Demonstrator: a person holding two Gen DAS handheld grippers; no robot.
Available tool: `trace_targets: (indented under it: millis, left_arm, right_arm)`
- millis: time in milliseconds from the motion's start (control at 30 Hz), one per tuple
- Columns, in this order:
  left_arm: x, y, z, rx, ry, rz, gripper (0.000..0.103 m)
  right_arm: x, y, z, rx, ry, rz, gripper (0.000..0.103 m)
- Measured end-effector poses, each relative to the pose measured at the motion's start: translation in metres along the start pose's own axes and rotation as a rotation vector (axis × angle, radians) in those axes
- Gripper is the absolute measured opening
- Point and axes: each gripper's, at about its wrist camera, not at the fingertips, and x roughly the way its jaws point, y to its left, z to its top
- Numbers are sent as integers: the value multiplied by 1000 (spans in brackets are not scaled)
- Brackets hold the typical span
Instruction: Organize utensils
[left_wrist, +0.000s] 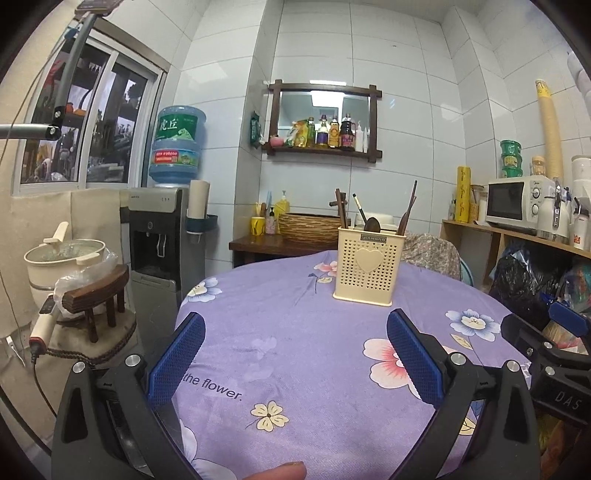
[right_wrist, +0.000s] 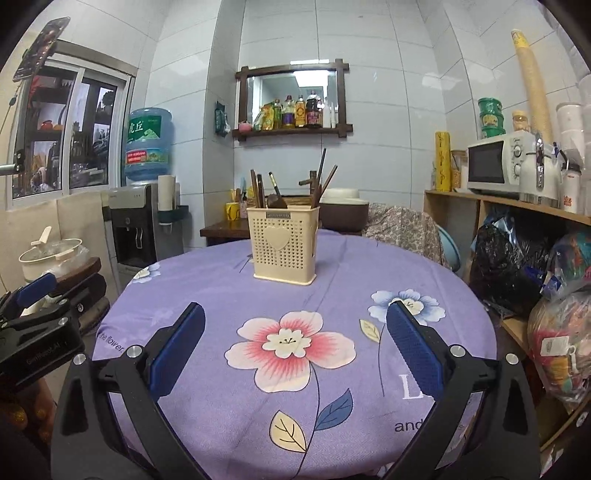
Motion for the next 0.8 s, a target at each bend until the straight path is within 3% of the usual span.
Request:
trace_targets:
  millis: [233, 800]
  left_arm:
    - [-4, 2, -2, -14, 10, -1, 98]
    - [-7, -1, 0, 11, 13, -10, 98]
  right_arm:
    - [6, -2, -2, 24, 38, -7, 97]
    - [5, 4, -1, -4, 35, 5, 97]
